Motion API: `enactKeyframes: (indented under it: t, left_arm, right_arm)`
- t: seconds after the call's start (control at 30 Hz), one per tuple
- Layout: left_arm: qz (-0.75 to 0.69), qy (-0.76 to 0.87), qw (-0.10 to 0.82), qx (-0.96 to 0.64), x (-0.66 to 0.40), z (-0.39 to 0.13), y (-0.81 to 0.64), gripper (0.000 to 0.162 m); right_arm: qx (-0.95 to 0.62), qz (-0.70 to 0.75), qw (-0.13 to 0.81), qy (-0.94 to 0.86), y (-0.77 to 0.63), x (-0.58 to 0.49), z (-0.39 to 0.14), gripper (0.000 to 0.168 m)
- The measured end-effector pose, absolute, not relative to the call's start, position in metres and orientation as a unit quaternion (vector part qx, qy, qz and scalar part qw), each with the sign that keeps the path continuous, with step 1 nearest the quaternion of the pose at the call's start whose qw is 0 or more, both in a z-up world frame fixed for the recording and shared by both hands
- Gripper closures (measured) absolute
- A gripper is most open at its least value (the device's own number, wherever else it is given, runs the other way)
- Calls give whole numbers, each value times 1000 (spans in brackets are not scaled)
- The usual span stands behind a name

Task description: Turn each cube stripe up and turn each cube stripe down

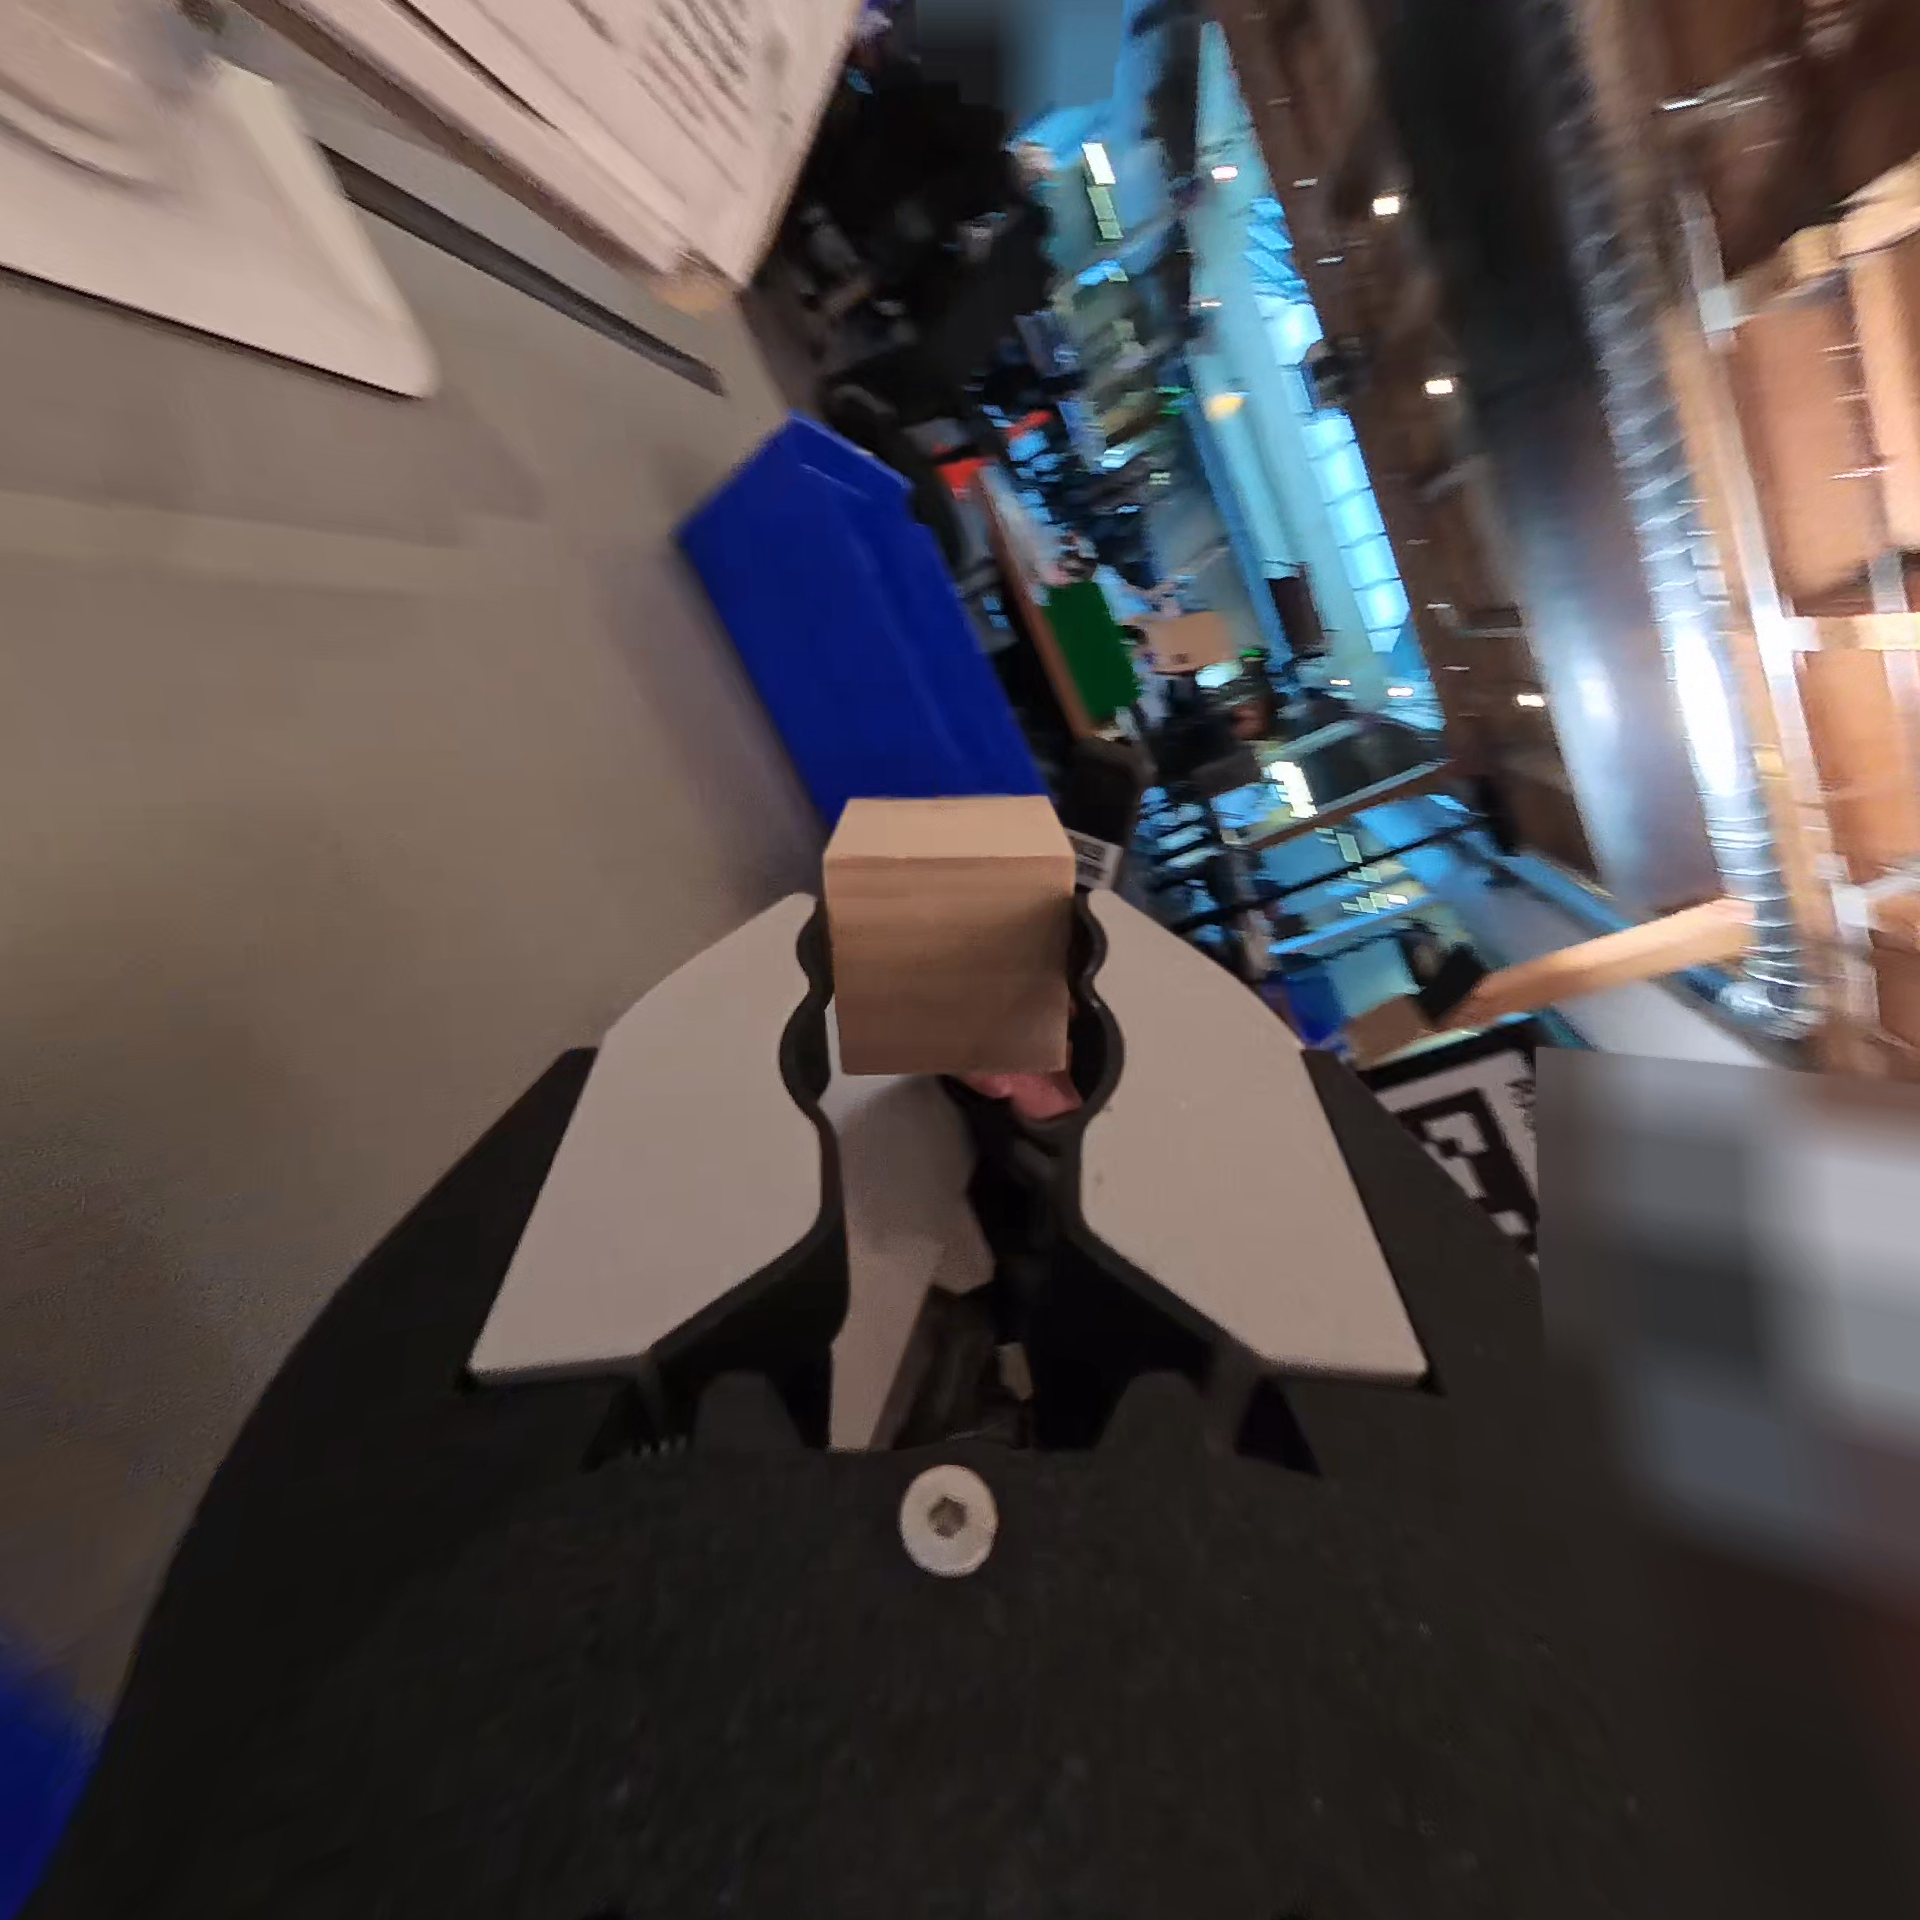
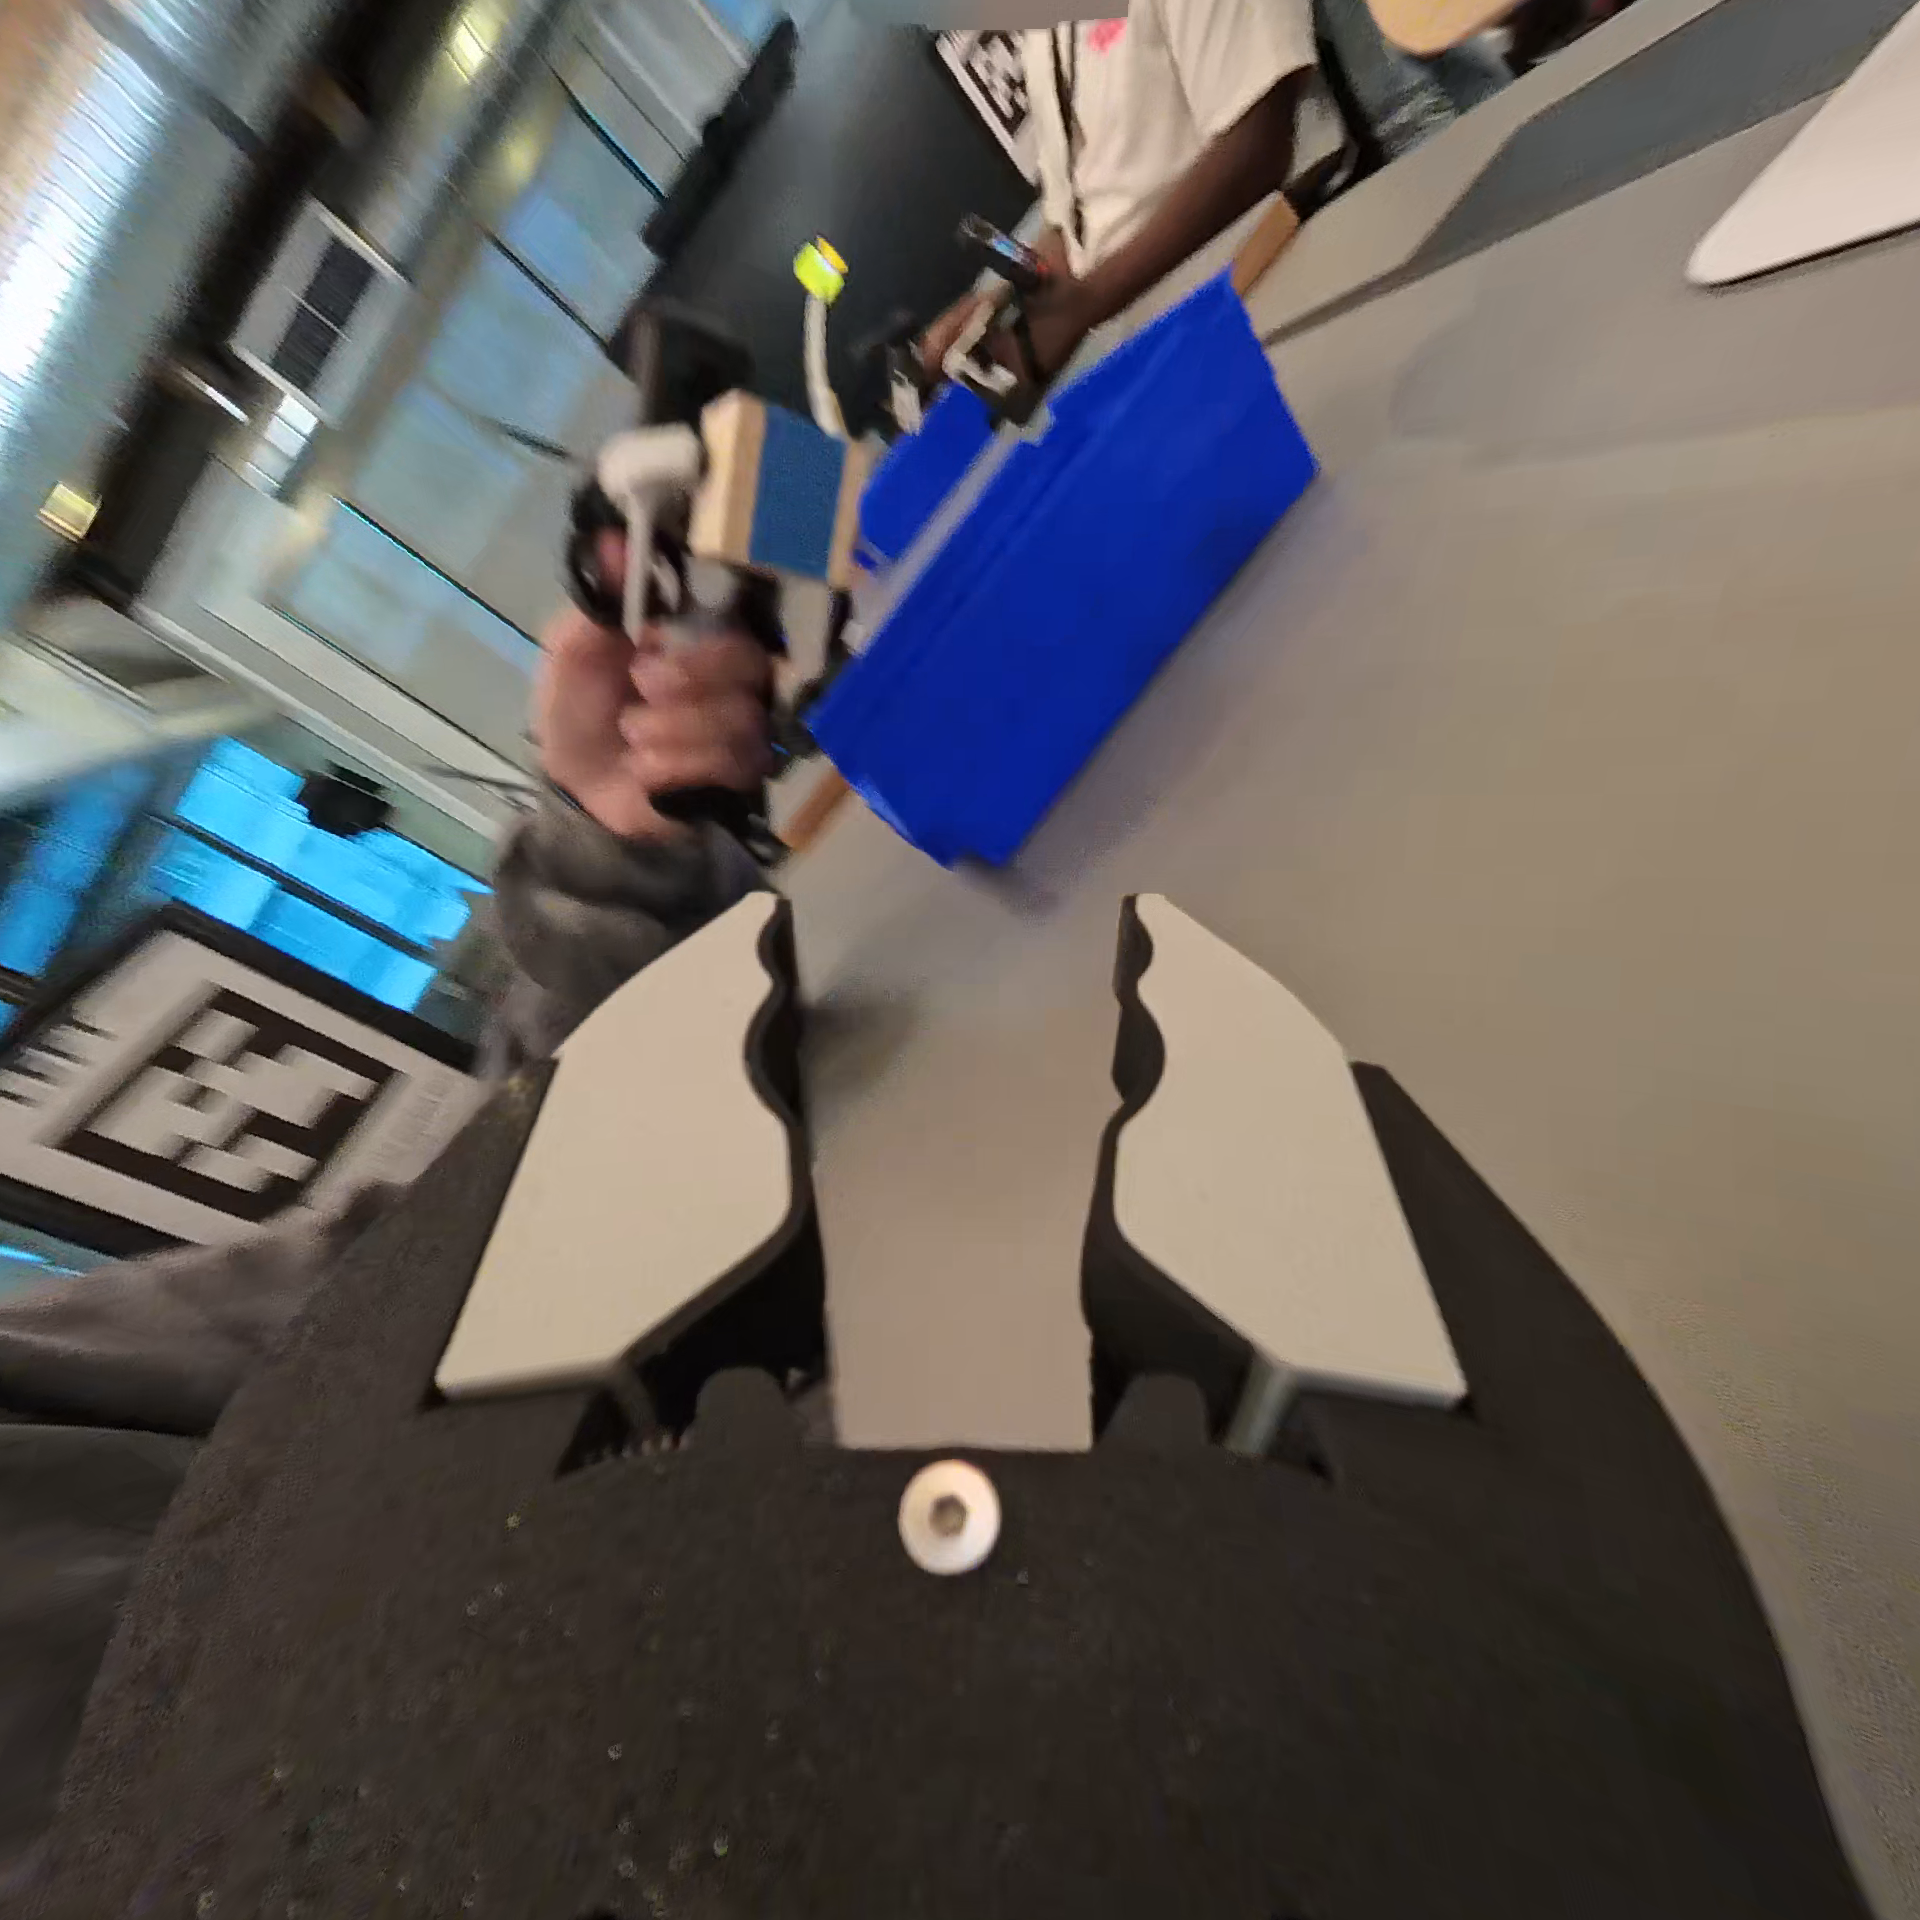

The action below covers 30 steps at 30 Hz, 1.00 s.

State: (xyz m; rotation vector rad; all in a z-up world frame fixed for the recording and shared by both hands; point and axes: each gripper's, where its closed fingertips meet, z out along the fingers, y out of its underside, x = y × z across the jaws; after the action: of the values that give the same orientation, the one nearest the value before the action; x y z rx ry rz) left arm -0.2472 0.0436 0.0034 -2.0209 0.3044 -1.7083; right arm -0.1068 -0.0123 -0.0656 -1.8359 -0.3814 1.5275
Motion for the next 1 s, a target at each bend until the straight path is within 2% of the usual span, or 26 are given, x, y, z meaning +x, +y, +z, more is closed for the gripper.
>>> enactKeyframes:
  t: [0.23,0.53,0.6,0.9,1.0]
  left_arm:
    - [-696,87,165,-693,-172,-22,37,120]
    - [-684,89,138,-711,-143,-52,39,120]
    - [-677,90,137,-717,-141,-57,38,119]
    - [-670,110,129,-722,-136,-60,32,119]
    - [-645,126,166,-735,-146,-55,34,96]
  right_arm:
    - [-670,692,257,-76,11,-125,-34,108]
    - [-672,712,201,-41,29,-152,-59,105]
    - [-670,715,195,-44,30,-152,-61,124]
    - [-675,712,185,-56,26,-146,-65,124]
    - [-677,710,182,-61,24,-145,-65,124]
